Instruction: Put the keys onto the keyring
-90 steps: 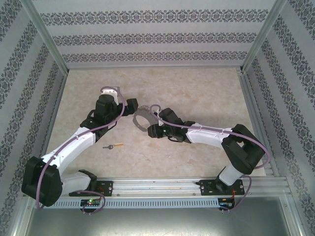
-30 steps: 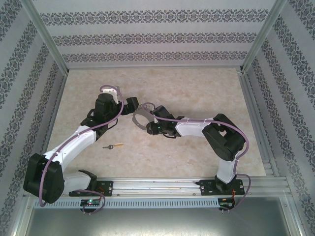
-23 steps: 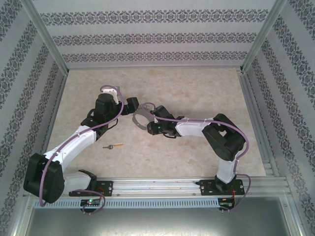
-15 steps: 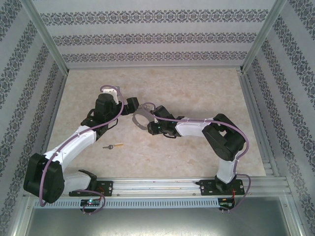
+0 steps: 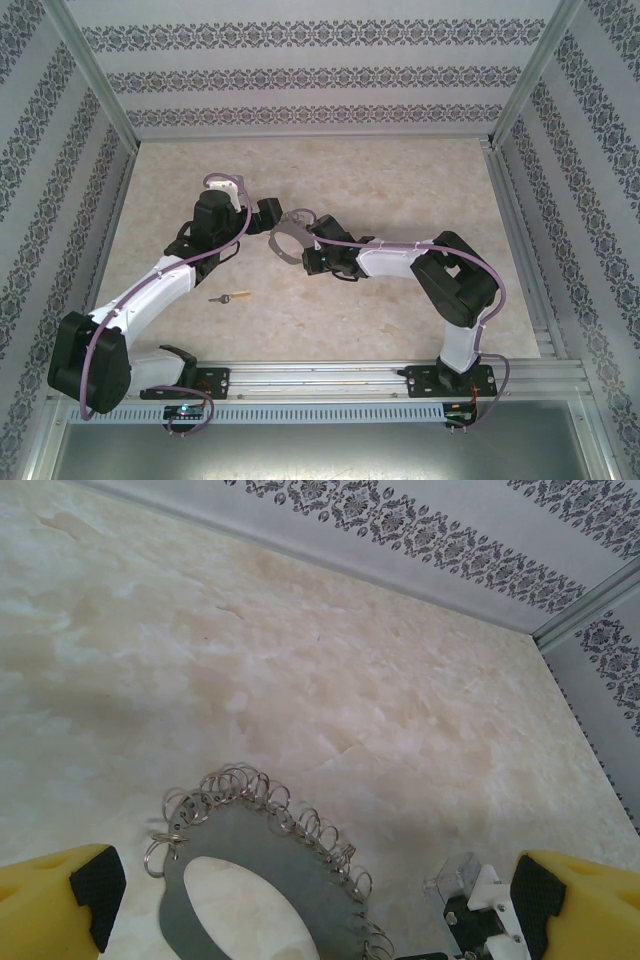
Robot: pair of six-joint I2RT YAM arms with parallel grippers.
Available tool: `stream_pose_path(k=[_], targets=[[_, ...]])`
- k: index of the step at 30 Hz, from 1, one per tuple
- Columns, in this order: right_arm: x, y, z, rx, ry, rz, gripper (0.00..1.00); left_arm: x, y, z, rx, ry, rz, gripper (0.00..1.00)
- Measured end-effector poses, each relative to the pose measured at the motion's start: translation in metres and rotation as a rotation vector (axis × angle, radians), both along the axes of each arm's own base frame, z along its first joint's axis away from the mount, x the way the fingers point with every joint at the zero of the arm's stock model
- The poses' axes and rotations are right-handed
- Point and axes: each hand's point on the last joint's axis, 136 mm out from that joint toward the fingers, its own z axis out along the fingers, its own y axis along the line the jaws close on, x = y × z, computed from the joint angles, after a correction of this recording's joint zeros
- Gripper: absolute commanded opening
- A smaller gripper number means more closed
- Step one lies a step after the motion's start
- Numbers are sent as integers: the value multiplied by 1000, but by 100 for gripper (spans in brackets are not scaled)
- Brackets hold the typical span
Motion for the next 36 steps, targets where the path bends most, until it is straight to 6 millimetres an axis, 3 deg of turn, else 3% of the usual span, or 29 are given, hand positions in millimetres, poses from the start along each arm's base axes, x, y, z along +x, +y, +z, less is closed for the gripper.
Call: stream_pose_path(k=[4,9,18,21,28,30,33,36], targets=[[0,-2,-1,-10,1,-4,16,0,0,0,0,1,0,100],[0,-2,-2,-13,-1,1,0,0,0,0,0,0,0,100],[3,-8,6,-30,-32,43,0,2,0,8,-35,-24,14,100],[7,-12,36,-4,-89,78,0,4,-1,21,-72,-60,24,100],[23,-33,165,172,-374,129,0,-2,-14,76,-170,-263,-67,100],[24,-43,192,213,-444,138,0,-4,-20,90,-181,-291,-104,99],[18,-61,220,270,-524,151,0,-3,-33,116,-200,-333,-176,97],[10,-79,235,317,-571,160,0,-3,-44,132,-218,-358,-244,94]])
